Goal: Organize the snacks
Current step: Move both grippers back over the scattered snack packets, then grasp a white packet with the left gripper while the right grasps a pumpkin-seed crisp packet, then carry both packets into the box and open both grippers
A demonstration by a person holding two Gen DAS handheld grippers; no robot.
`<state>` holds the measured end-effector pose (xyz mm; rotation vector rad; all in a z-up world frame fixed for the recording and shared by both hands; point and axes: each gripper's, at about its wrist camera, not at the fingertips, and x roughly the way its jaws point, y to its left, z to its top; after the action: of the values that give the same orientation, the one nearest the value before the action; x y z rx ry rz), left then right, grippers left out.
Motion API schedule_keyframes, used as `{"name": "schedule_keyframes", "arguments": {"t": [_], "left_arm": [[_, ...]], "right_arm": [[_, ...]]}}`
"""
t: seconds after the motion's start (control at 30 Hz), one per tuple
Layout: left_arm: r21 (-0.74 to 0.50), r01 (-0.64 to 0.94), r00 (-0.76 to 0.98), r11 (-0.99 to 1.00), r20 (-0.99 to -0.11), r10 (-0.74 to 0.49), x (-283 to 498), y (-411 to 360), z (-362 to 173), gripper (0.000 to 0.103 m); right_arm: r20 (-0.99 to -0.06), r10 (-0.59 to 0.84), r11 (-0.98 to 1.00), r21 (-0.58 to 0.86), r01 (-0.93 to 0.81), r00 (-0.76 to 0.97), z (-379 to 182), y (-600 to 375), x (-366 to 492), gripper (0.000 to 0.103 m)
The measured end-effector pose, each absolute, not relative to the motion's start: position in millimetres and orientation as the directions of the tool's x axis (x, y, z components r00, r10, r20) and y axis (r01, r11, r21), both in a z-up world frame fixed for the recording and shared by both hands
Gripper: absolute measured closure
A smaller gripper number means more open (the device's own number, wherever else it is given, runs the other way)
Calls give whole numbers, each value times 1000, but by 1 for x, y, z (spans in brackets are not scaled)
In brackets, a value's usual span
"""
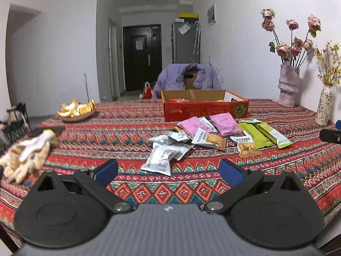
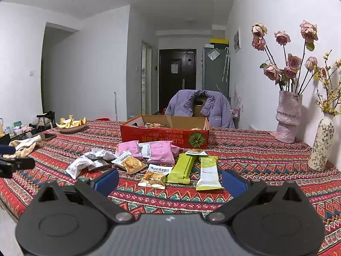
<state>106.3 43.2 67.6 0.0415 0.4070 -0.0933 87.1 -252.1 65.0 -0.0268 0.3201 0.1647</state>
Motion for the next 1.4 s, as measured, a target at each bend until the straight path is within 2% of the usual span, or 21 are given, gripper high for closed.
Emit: {"name": "schedule_keyframes", "arguments": {"t": [0.27,0.33,0.47,0.6,0.73,0.83,0.9,1.07,1.13,1.23,1.4], "left_arm": [[-2,111,873,994,-479,-98,181,46,49,1],[10,113,864,994,-495,-93,203,48,43,4],[36,150,842,988,-529,-109,239,49,31,16],[17,172,818,985,-559,-134,266,54,19,23],[-58,191,788,980,-586,-188,282,61,10,24],[-96,200,776,975,-591,-218,285,64,7,39],[-93,192,782,977,-587,-209,284,65,7,53],[-89,190,787,978,-582,-206,282,62,7,54],[-91,185,786,978,-583,-203,282,62,6,55],[-81,186,784,979,-588,-198,280,61,8,63],[-67,173,802,983,-570,-180,264,60,27,64]], "right_arm": [[-358,135,986,-41,-161,924,70,-238,132,2],[-375,150,983,-41,-179,915,70,-234,149,4],[-430,193,971,-47,-235,882,64,-219,195,10],[-502,287,933,-47,-357,816,52,-198,248,16],[-568,347,887,-60,-458,746,32,-170,298,19],[-615,379,858,-47,-512,692,14,-149,331,21],[-637,387,835,-65,-547,666,4,-136,345,26],[-661,402,798,-86,-597,634,-9,-125,367,28],[-663,438,800,-22,-600,607,-10,-130,375,39],[-662,450,803,5,-596,600,-9,-133,375,51],[-622,460,820,25,-572,633,6,-140,340,57]]}}
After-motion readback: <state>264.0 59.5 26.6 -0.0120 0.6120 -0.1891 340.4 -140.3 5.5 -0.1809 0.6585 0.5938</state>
